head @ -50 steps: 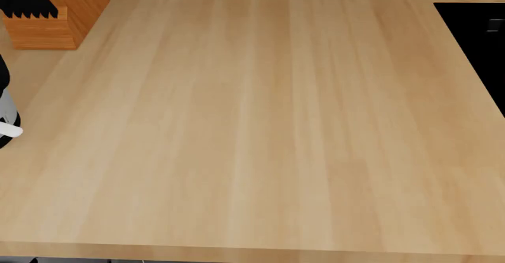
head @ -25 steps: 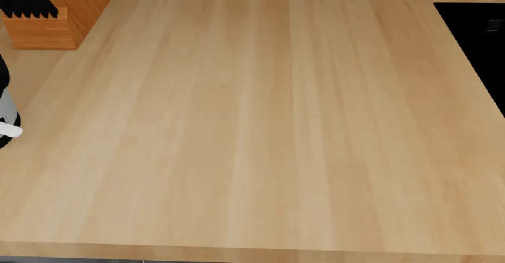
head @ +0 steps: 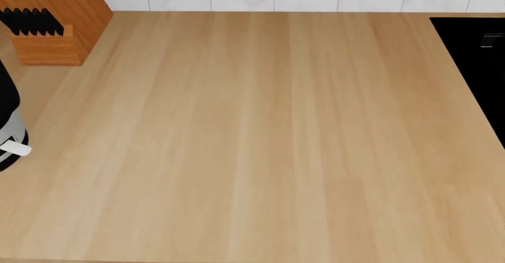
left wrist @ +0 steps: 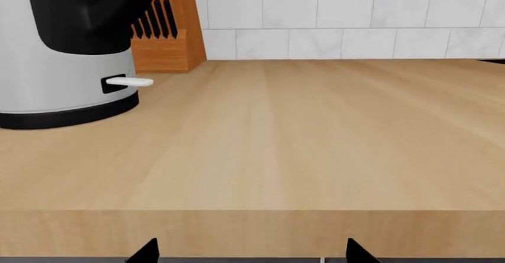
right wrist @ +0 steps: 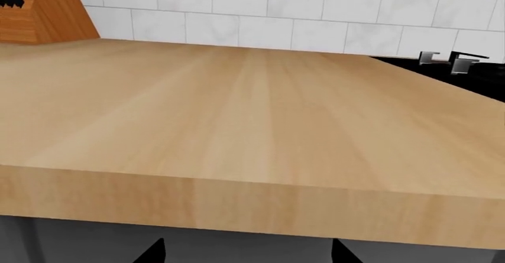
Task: Close the lid of the electric kettle.
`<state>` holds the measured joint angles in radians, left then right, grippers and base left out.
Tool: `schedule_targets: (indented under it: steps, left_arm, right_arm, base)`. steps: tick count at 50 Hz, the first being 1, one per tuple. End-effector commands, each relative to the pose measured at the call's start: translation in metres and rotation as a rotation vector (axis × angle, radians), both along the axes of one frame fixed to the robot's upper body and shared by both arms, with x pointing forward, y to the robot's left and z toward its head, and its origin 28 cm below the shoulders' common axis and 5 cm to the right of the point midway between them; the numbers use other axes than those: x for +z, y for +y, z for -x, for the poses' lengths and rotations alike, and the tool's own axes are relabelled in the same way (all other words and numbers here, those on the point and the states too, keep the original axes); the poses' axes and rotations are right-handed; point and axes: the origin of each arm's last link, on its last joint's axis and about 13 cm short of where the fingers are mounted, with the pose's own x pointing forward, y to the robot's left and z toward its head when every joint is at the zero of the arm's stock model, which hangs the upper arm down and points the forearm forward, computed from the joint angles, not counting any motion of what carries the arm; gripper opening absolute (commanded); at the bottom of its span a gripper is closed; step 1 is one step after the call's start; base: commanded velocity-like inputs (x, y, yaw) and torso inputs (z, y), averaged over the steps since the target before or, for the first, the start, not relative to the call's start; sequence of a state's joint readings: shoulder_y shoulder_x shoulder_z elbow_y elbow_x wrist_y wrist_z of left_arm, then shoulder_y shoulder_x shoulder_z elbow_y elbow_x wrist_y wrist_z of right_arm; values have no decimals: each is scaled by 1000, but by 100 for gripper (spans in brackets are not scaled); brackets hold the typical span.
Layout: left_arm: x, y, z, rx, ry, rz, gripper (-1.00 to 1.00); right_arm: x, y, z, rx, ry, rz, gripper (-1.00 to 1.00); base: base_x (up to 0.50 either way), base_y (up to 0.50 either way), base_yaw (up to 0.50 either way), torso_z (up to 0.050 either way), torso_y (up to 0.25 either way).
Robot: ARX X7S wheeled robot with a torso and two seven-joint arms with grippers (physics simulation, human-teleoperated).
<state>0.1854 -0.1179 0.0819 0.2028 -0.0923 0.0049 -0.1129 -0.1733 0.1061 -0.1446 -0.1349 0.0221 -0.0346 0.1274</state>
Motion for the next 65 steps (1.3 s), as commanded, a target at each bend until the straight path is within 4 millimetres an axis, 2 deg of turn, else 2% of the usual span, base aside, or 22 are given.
schedule_targets:
  steps: [1, 28, 30, 35, 39, 43, 46, 49, 65]
  left_arm:
    - [-1, 0, -1, -6, 7, 5, 100]
    - [0, 0, 0, 14, -1, -28, 100]
    - [8, 2, -1, -8, -3, -23, 100]
    - [59, 21, -9, -21, -45, -20, 100]
    - [104, 41, -1, -9, -61, 16, 100]
    - [128, 51, 9, 22, -104, 18, 100]
    - [135, 55, 13, 34, -108, 22, 100]
    - [133, 59, 14, 59, -89, 19, 100]
    - [150, 59, 18, 43, -124, -2, 100]
  right_arm:
    - [0, 0, 0, 1, 5, 1, 100]
    - [-1, -1, 0, 0, 9, 13, 100]
    - [7, -2, 2, 2, 0, 16, 100]
    - [52, -16, 8, 32, -45, 53, 100]
    - [99, -29, 21, 38, -89, 75, 100]
    - [123, -33, 31, 40, -118, 117, 100]
    - [132, -34, 34, 39, -131, 125, 100]
    - [136, -36, 36, 32, -136, 121, 100]
    - [145, -44, 40, -10, -162, 114, 100]
  base:
    - [0, 0, 0, 50, 0]
    - [0, 0, 0, 48, 0]
    - [0, 0, 0, 0, 0]
    - [0, 0, 0, 0, 0]
    - [0, 0, 0, 0, 0]
    - [0, 0, 0, 0, 0]
    - [0, 0, 0, 0, 0]
    - [0, 0, 0, 0, 0]
    - [0, 0, 0, 0, 0]
